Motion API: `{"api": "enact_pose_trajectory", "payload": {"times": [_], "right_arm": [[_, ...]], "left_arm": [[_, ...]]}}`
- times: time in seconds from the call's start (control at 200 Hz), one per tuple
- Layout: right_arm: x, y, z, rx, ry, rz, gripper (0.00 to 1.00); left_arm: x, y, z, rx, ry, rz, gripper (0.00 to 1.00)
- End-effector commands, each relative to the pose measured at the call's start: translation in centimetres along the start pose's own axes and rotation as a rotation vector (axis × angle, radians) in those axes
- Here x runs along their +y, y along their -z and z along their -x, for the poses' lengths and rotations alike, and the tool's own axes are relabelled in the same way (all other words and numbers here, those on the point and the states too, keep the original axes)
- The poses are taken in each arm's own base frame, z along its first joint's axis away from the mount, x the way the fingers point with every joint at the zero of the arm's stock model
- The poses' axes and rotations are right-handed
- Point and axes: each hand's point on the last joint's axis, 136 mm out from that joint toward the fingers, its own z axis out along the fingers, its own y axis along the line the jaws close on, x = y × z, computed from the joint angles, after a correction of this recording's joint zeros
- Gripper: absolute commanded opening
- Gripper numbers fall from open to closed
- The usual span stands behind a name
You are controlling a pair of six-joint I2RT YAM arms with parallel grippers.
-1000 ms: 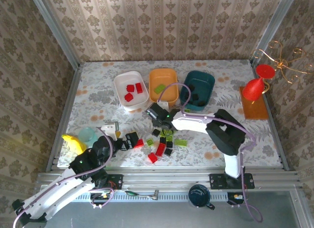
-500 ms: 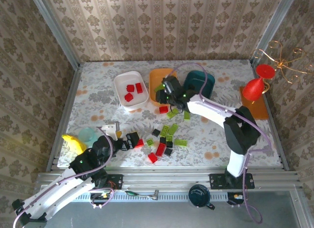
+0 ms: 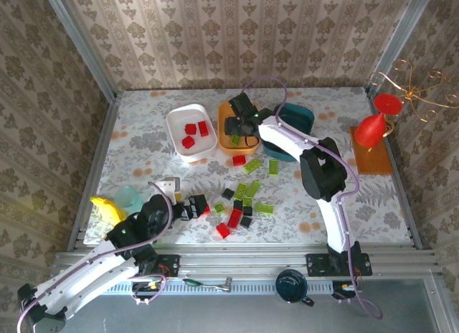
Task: Sort the legos into containers by color
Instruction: Place the lego in the container, then pick up the lego from the middle-left of the table.
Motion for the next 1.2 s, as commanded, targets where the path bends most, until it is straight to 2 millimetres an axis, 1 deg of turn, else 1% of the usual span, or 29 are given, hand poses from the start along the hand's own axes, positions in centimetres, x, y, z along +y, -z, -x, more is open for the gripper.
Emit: {"api": "enact_pose_trajectory", "payload": {"times": [0.0,0.08,0.145,0.25,0.305,0.37,0.47,0.53,0.675,0.77,0.845,0.93,1.1,1.195], "right_arm": [[0.9,3.9,2.4,-0.046,0.030,0.045,0.73],[1.1,6.0,2.4,-0.068,0.023,0.078,0.74],[0.9,7.4,1.5,-0.076,0.016,0.099,0.74],[0.6,9.2,-0.6,-0.078,0.005,0.126,0.74],[0.4,9.9,-1.9,-0.072,0.005,0.141,0.74],[-0.1,10.5,-3.7,-0.061,0.004,0.149,0.74],[-1.2,11.5,-5.8,-0.052,-0.001,0.143,0.74],[-2.0,11.9,-6.9,-0.052,-0.010,0.137,0.74],[-3.8,12.6,-8.6,-0.061,-0.017,0.109,0.75],[-4.6,12.7,-9.4,-0.052,-0.016,0.093,0.75],[-5.0,12.7,-9.7,-0.050,-0.019,0.085,0.75],[-5.3,12.7,-10.1,-0.046,-0.023,0.083,0.75],[-5.7,13.3,-10.0,-0.058,-0.028,0.079,0.75],[-6.0,13.4,-10.0,-0.063,-0.031,0.072,0.76]], "left_arm": [[-1.3,0.7,0.9,0.017,-0.027,-0.027,1.00],[-1.3,0.5,0.0,0.078,-0.035,-0.013,1.00],[-1.2,0.3,-1.1,0.144,-0.035,-0.004,1.00],[-1.0,-0.4,-3.5,0.262,-0.038,0.017,0.98],[-1.0,-0.7,-4.8,0.317,-0.050,0.028,0.94],[-1.1,-0.9,-6.2,0.373,-0.075,0.045,0.93],[-1.9,-1.1,-8.0,0.444,-0.132,0.047,0.93],[-2.7,-1.3,-8.9,0.478,-0.175,0.042,0.92],[-5.0,-1.6,-11.1,0.566,-0.286,0.011,0.89],[-5.6,-1.8,-12.6,0.626,-0.360,0.011,0.88],[-5.4,-2.3,-13.6,0.662,-0.401,0.032,0.85],[-5.4,-2.9,-14.0,0.670,-0.426,0.046,0.83],[-6.3,-3.6,-14.3,0.675,-0.463,0.013,0.78],[-6.2,-3.8,-15.0,0.697,-0.473,0.016,0.75]]}}
